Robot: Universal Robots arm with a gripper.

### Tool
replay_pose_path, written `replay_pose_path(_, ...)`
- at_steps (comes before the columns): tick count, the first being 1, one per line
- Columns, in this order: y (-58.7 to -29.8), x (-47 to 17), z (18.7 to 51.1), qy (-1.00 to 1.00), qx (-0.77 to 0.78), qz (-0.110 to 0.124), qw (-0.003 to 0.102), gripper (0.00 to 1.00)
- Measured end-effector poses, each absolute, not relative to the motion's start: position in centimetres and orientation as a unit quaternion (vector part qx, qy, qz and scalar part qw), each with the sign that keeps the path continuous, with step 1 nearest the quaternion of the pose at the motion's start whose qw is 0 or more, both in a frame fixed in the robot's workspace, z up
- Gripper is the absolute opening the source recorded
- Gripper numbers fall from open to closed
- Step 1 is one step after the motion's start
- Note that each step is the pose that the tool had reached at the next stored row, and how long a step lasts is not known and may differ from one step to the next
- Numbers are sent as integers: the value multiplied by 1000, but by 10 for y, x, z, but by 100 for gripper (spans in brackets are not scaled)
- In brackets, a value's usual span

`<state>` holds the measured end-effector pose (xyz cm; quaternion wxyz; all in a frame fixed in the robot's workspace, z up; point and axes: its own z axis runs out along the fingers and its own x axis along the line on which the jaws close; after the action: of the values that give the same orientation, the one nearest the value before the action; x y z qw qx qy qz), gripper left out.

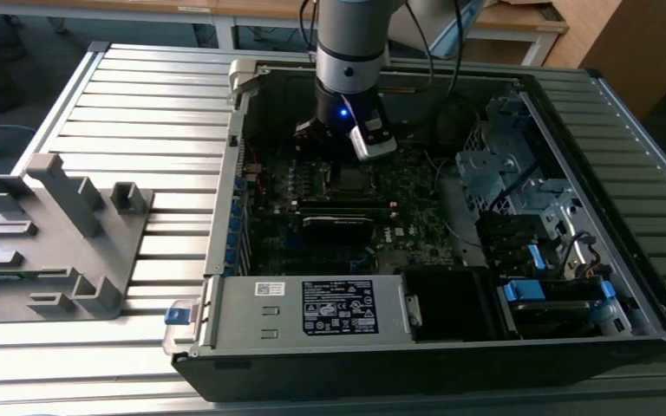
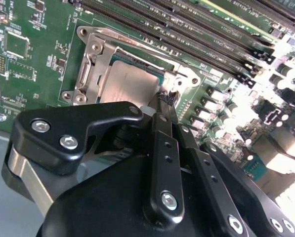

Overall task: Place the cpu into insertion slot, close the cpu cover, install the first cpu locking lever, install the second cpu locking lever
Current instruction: 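Close the cpu cover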

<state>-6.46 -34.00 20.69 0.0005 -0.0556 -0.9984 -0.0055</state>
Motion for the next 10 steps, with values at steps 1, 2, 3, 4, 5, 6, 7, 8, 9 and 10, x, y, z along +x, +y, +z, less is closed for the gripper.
replay_pose_path(1, -340, -65, 206, -998, -56, -5, 0, 11)
replay_pose_path(2, -340, -65, 205, -998, -56, -6, 0, 11)
replay_pose_path(3, -340, -65, 205, -998, -56, -5, 1, 11)
replay_pose_path(4, -340, -65, 205, -998, -56, -5, 1, 11)
replay_pose_path(5, -340, -65, 205, -998, -56, -5, 1, 11)
replay_pose_path(6, -340, -66, 204, -998, -56, -5, 0, 11)
replay_pose_path(7, -340, -66, 204, -998, -56, -6, 0, 11)
replay_pose_path(8, -340, -67, 204, -998, -56, -5, 0, 11)
replay_pose_path(9, -340, -67, 204, -998, -56, -5, 0, 11)
replay_pose_path(10, -340, -67, 203, -998, -56, -6, 0, 11)
